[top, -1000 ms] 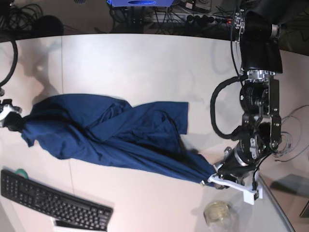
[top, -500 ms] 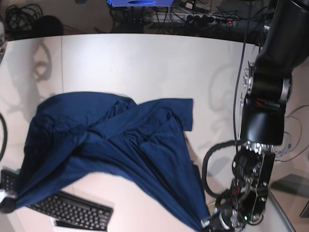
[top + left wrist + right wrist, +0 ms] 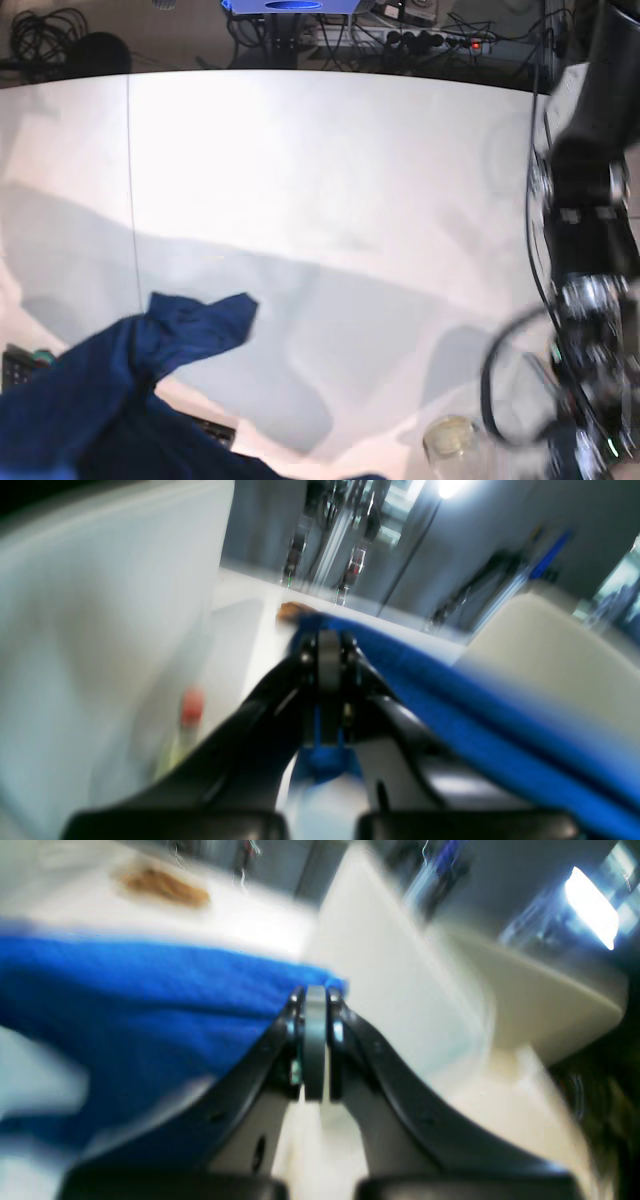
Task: Layout the t-shirt on the table in an organized manner, then fold the t-shirt properly
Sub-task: 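Lift the shirt with both grippers and swing it flat over the table, then lower the shirt onto the table and stretch it between both grippers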
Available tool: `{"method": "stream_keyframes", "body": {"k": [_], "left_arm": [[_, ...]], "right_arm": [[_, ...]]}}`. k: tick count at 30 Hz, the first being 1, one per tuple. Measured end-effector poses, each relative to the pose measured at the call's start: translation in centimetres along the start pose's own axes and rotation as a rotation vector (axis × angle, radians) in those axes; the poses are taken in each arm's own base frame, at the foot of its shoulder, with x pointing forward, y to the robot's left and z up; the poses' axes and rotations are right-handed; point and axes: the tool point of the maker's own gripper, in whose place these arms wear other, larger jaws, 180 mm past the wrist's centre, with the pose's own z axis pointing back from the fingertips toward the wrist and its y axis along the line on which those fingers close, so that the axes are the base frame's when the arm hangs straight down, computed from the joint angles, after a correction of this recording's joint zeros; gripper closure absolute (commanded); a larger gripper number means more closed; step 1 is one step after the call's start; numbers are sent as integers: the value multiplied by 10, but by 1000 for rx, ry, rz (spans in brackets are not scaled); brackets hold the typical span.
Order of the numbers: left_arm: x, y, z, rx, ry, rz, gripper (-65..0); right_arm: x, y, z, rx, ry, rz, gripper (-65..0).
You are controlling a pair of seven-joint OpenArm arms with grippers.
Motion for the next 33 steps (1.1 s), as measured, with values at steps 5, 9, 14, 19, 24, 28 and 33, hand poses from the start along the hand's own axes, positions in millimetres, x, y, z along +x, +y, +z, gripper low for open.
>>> {"method": "stream_keyframes", "body": {"k": [5,9,14,19,24,28,33], "left_arm": [[-157,64,59,122,257,-20,0],[-200,102,75,218,259,-98,0],[-324,143,132,334,557,-163,0],[-302,139,124,305,464,-215,0],[-318,139,153,304,516,-213,0],[-308,128,167,272,483,-219,0],[-304,151,206,348,495,-199,0]], "right_arm": [[-166,78,20,151,331,-212,0],[-260,179,26,422,518,-304,0],[-331,228,43,483,704,-338,0],[-328,226,38,472,693,-331,0],[-334,221,44,462,735,-332,0],[-330,195,48,394,733,-341,0],[-323,175,53,345,742,-330,0]]}}
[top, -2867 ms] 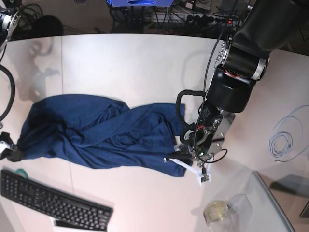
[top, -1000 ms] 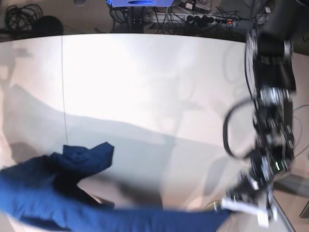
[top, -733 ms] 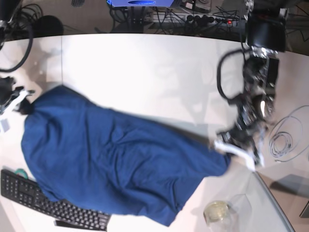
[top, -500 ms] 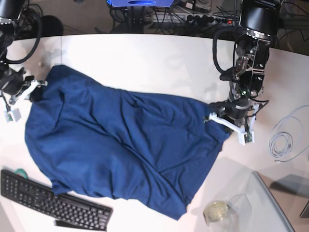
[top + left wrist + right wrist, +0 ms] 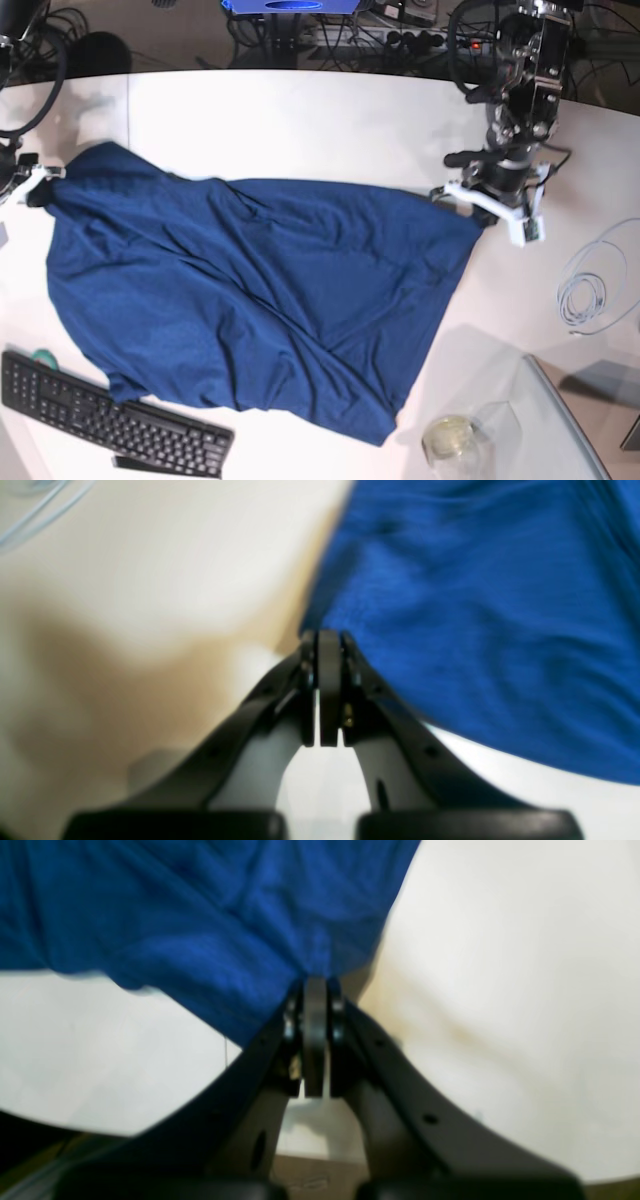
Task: Layout the t-shirt on the table in an organized manner, then fold the t-shirt properly
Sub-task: 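Lower the shirt onto the table and stretch it between both grippers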
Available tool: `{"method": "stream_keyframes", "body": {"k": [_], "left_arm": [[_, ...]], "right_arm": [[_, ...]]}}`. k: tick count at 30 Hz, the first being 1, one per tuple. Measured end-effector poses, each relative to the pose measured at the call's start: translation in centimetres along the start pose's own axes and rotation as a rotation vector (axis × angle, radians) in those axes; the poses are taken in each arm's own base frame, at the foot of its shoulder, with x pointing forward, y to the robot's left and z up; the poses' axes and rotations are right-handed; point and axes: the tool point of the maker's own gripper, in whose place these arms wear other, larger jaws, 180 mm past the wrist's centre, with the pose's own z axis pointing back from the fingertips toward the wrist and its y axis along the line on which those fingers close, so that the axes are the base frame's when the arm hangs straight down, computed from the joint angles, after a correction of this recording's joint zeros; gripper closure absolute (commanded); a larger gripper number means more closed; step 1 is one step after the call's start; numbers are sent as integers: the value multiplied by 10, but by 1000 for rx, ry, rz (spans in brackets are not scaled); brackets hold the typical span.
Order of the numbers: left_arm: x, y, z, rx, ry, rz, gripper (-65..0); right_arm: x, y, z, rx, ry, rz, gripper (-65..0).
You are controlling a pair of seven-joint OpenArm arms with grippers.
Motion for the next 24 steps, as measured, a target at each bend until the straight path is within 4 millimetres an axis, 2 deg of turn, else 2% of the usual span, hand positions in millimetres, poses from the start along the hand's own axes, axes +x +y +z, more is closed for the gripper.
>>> {"method": "stream_keyframes", "body": {"k": [4,8,13,16,18,20,23,24], "left_arm": [[7,18,6,41,-26,16,0],[1,18,5,42,-11,18,0],[2,18,5,41,-14,19,0],[10,18,3,40,-29,27,0],[20,15,-1,36,-41,34,0],[34,8,-8,22,-26,51,0],[53,-6,-18,6,-28,101,0],[57,-12,-20,-8,-25,112,0]], "right_arm": [[9,-3,0,-8,-7,2,0],[43,0,-12,24,-26,-44,0],[76,7,-14,22,-53,-162,0],[96,31,-34,82,-25,-157,0],[118,48,-45,127,-36,-155,0],[145,61,-53,161,-65,-144,0],[162,74,-73,153,-46,-70,-5],[168,84,-79,168,-52,-43,-9]]}}
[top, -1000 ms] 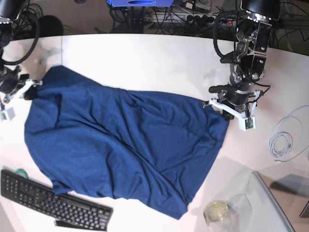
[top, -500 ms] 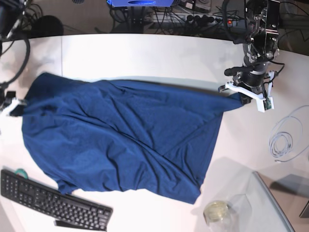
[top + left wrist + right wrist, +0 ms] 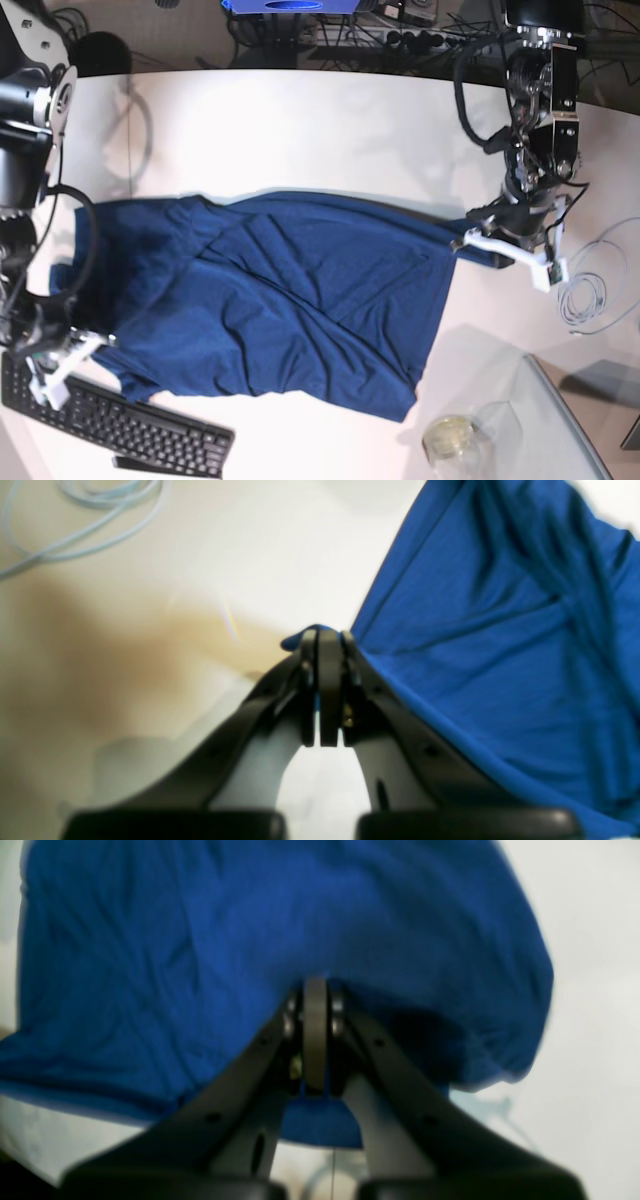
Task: Layout the t-shirt on the table in an organized manner, then fold the t-shirt properly
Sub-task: 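Lower the shirt onto the table and stretch it between both grippers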
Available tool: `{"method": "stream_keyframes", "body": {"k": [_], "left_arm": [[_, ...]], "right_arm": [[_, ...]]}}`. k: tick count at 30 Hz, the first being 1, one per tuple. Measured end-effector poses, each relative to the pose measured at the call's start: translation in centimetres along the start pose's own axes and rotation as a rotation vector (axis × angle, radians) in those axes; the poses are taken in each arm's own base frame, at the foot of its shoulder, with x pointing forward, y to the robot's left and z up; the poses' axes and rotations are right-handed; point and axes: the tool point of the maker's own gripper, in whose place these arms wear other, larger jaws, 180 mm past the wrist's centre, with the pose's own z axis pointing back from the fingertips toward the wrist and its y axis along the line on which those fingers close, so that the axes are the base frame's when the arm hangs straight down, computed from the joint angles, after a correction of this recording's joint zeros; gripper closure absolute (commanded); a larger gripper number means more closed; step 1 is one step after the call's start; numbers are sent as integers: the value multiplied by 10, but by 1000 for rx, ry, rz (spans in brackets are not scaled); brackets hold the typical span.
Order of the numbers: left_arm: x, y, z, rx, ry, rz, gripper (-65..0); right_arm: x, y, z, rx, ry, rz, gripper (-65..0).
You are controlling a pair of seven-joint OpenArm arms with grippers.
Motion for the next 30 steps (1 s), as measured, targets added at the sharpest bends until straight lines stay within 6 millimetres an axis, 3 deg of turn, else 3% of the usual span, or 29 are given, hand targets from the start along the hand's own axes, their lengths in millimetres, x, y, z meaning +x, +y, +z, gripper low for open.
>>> {"method": "stream_keyframes", "body": {"k": [2,5,8,9,11,13,15,16,21,23,26,30], "left_arm": [[0,-12,-3,-29,19,1,0],[-7,-12,-8,-12,51,22,0],[-14,-15,-9,-18,64,24,0],[-21,-13,-11,-16,86,29,0],[-34,-4,-12,7,118,32,0],[-47,5,-9,27,150,22,0],[-50,12,-8,37,159,5,0],[-47,13,-8,42,150,1,0],[-49,12,-7,37,148,6,0],[-51,13,-6,39,154,4,0],[-51,12,-7,38,154,4,0],[-51,12,-7,39,155,5,0]], "right_arm": [[5,18,-16,25,1,55,-38],[-2,28,-31,23,87,142,-240],[-7,9,-11,-40,119,220,-468],[-7,-1,3,-73,83,230,-521],[-15,-12,28,-101,11,221,-566],[-46,-22,44,-109,-9,152,-555],[-79,-35,48,-134,20,57,-489],[-92,-40,48,-142,28,22,-420],[-107,-59,40,-151,-54,-58,-12],[-121,-64,36,-157,-25,-79,-5],[-136,-67,29,-155,14,-110,-60],[-130,-73,20,-154,20,-146,-63]]}}
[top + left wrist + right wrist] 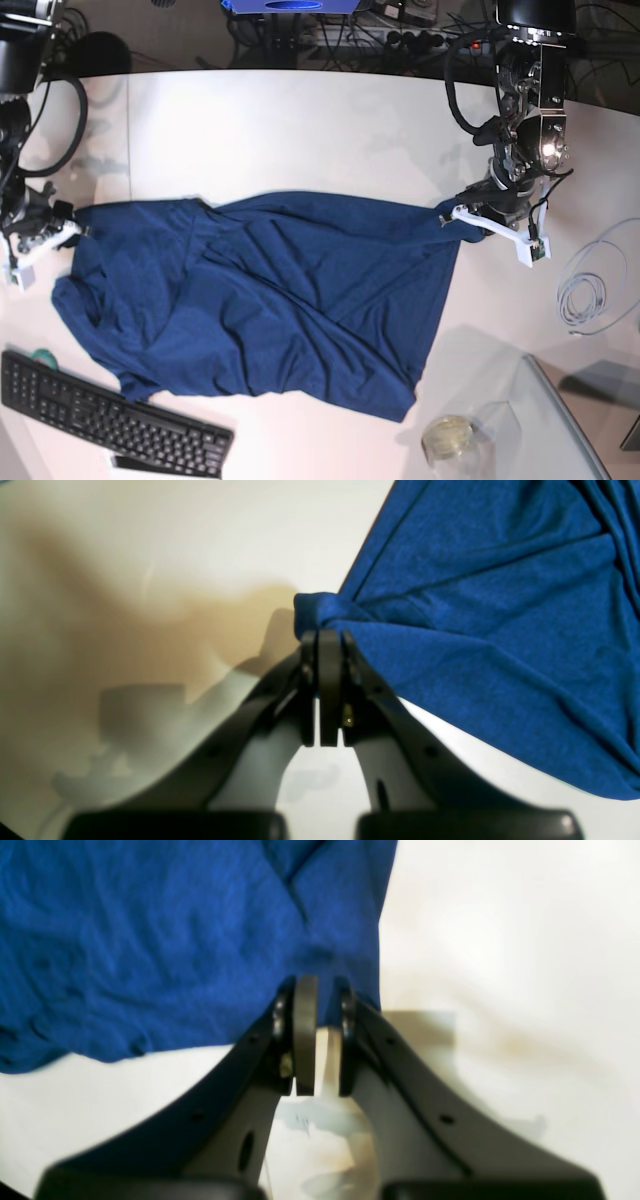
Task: Layout the t-shirt on the table in an organized manner, then fold the t-shirt properly
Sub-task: 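Lower the shirt onto the table and stretch it between both grippers, then pull the shirt edge held by the right gripper outward, away from the left gripper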
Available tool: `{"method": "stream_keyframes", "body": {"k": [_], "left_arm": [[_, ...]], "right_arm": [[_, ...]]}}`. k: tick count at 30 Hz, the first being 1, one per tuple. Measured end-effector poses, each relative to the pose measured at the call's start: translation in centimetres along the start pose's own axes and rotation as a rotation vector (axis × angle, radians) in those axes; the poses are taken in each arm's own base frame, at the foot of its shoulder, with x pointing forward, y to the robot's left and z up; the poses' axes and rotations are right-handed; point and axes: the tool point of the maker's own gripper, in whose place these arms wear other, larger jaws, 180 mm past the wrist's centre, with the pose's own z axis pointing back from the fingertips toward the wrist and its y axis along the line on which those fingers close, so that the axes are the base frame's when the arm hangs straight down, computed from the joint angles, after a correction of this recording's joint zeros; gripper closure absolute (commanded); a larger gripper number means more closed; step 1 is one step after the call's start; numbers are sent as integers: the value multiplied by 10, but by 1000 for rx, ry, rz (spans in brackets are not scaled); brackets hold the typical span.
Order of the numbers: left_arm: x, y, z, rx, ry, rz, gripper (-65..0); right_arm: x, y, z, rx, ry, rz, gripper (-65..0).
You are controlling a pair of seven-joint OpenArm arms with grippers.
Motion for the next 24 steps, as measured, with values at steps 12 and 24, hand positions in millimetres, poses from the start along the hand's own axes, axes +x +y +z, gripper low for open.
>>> {"method": "stream_keyframes", "body": {"k": [12,24], "left_arm": [[-7,4,1,7,15,-2,0],[-7,3,1,7,14,0,0]], "right_arm": [[-2,-18,-34,-15,-63,-130,-347],[-21,-21,-45,-13,14,-182,-20]]}}
